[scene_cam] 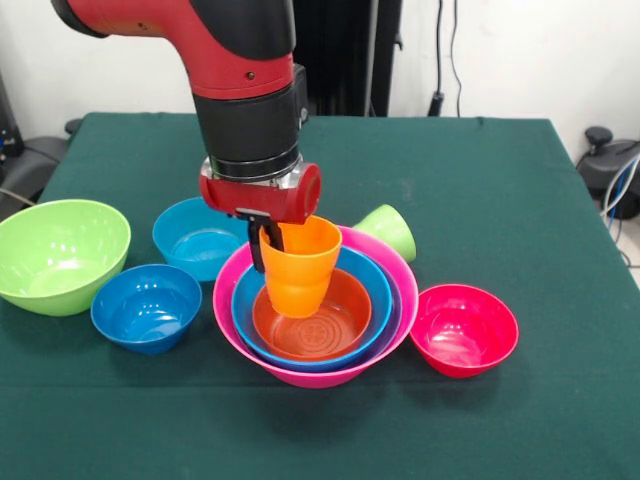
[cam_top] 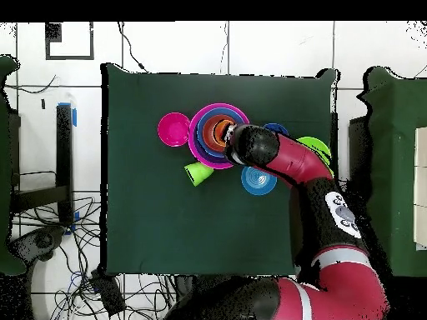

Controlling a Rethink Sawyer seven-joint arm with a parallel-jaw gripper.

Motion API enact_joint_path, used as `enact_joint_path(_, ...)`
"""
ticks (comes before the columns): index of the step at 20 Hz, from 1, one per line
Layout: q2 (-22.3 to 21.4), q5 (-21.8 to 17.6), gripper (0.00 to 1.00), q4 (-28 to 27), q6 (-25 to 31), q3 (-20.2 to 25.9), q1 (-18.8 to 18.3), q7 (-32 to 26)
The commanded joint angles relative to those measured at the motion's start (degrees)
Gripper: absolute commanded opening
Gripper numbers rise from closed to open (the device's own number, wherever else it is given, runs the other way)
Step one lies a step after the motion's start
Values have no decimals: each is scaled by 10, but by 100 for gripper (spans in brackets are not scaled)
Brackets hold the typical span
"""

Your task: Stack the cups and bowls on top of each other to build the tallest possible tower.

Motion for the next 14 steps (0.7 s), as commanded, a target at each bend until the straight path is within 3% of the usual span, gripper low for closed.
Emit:
enact_joint_path(1, 30, 25, 0, 26, -39, 64, 20, 85)
enact_joint_path(14, 31, 32, 0, 35, -41, 70, 17, 76)
